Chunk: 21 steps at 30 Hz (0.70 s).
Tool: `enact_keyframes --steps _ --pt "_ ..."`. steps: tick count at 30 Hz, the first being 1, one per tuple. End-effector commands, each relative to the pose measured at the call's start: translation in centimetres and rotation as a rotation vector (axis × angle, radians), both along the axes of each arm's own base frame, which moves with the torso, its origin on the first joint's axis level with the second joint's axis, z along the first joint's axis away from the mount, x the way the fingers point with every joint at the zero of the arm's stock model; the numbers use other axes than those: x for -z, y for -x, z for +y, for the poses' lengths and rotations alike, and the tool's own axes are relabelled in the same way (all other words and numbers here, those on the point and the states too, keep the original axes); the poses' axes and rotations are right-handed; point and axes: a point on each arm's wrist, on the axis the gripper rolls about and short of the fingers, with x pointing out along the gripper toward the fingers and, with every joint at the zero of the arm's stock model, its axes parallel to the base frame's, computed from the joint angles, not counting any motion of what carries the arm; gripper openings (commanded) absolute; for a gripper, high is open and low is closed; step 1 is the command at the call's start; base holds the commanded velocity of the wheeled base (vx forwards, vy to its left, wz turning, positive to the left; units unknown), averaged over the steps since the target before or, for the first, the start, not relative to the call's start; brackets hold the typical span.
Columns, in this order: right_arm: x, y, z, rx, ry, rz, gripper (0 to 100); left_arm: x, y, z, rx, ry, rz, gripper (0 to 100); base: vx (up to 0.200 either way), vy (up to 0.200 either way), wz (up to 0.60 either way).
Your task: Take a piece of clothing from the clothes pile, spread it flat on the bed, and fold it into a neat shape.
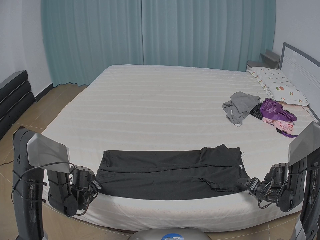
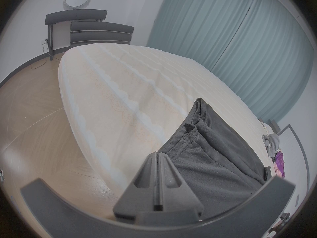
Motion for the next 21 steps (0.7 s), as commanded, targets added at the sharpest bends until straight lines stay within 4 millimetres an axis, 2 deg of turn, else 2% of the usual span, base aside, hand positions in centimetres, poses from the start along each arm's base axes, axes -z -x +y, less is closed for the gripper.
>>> enact_keyframes --steps 1,5,6,12,20,21 --pt "0.6 -0.6 0.5 -0.018 0.001 -0.011 100 0.0 0.0 0.0 0.0 0.001 -0.002 0 0.0 0.0 0.0" --pt "1.1 -1.0 0.9 -0.02 0.015 -0.013 100 0.0 -0.1 0.0 0.001 0.002 -0.002 0 0.0 0.0 0.0" --pt "1.4 -1.3 1.1 -0.012 0.03 -0.018 0 0.0 -0.1 0.0 0.002 0.003 -0.001 0 0.0 0.0 0.0" --pt "1.4 -1.5 1.4 -0.003 0.048 -0.026 0 0.0 -0.2 -0.1 0.006 0.007 -0.005 0 0.0 0.0 0.0" --pt "-0.1 -0.6 1.3 -0.002 0.043 -0.042 0 -0.3 -0.2 0.1 0.004 0.008 -0.013 0 0.0 0.0 0.0" --pt "-0.8 -0.4 1.2 0.0 0.039 -0.057 0 -0.8 -0.3 0.2 -0.002 0.011 -0.027 0 0.0 0.0 0.0"
